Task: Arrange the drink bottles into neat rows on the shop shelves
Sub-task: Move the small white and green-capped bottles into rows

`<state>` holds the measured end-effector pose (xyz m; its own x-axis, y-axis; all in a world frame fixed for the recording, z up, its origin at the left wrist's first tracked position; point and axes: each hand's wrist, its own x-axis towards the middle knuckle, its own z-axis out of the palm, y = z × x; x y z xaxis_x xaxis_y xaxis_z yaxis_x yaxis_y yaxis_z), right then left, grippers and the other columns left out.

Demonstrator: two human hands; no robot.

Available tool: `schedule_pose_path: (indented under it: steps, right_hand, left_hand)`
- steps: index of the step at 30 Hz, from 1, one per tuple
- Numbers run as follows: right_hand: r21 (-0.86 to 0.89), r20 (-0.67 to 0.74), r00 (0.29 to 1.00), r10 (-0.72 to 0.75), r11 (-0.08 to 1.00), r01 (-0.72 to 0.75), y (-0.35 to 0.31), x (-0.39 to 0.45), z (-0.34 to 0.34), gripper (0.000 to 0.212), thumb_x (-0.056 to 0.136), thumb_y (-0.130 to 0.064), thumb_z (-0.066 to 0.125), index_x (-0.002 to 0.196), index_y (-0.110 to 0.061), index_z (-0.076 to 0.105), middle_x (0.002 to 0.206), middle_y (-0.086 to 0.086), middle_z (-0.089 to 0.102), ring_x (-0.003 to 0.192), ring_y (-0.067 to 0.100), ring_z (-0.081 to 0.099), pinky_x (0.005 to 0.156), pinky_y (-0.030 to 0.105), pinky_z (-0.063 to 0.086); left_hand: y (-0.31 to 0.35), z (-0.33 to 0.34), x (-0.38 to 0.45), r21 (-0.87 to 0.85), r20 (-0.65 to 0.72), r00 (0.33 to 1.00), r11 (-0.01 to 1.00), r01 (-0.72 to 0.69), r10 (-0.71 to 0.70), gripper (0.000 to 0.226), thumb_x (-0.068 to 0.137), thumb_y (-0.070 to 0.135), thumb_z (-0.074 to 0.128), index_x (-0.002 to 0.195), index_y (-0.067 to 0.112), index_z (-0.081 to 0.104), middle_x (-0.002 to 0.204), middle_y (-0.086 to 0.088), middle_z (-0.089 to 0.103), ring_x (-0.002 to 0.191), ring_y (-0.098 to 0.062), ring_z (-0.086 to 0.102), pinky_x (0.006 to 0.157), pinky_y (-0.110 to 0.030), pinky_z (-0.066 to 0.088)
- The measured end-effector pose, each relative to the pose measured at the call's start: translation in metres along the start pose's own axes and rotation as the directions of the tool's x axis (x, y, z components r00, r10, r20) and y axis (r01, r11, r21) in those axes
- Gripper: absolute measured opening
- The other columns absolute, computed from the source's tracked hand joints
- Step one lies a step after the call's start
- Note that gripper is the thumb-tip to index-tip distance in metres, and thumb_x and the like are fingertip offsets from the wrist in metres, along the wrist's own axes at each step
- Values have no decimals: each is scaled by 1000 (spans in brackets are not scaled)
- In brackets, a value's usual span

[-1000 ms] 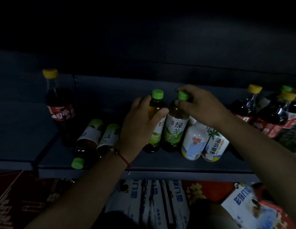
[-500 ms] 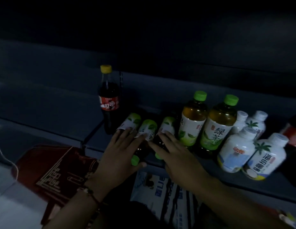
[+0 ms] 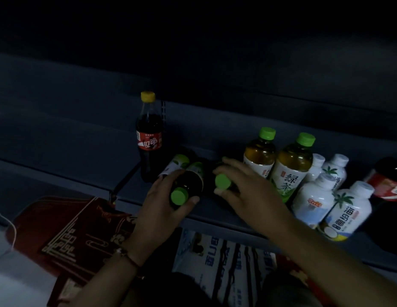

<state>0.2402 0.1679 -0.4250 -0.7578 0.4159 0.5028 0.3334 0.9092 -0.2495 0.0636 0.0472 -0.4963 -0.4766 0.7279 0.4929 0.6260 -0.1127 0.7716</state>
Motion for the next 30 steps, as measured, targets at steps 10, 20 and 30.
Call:
schedule_pose_path:
  steps: [10, 20, 30]
  right_hand:
    - [-49, 131, 972, 195, 981, -190, -22, 76, -62, 33, 96, -33, 55, 125, -20, 49, 108, 0, 59, 97, 16, 55, 78, 30, 45]
    - [-117, 210, 962, 176, 981, -154, -7, 80, -71, 41, 97, -26, 53, 137, -21, 47, 131, 4, 48, 117, 17, 47, 95, 29, 42]
    - [-45, 176, 975, 139, 990, -133, -10, 79, -52, 57, 97, -37, 51, 149, -25, 32, 147, 1, 37, 130, 19, 39, 105, 31, 36]
  left_hand:
    - [51, 13, 15, -325, -250, 968, 945, -46, -39, 44, 84, 21, 72, 113, 41, 45, 102, 39, 60, 98, 10, 60, 77, -6, 46]
    - [53, 18, 90, 59, -153, 988, 998, 33, -23, 43, 85, 64, 58, 108, 29, 49, 98, 10, 68, 89, -10, 66, 72, -39, 55]
    - [24, 3, 81, 285, 61, 986, 944, -164, 153, 66, 96, 57, 48, 152, 25, 31, 127, 6, 58, 108, -11, 57, 89, -32, 48]
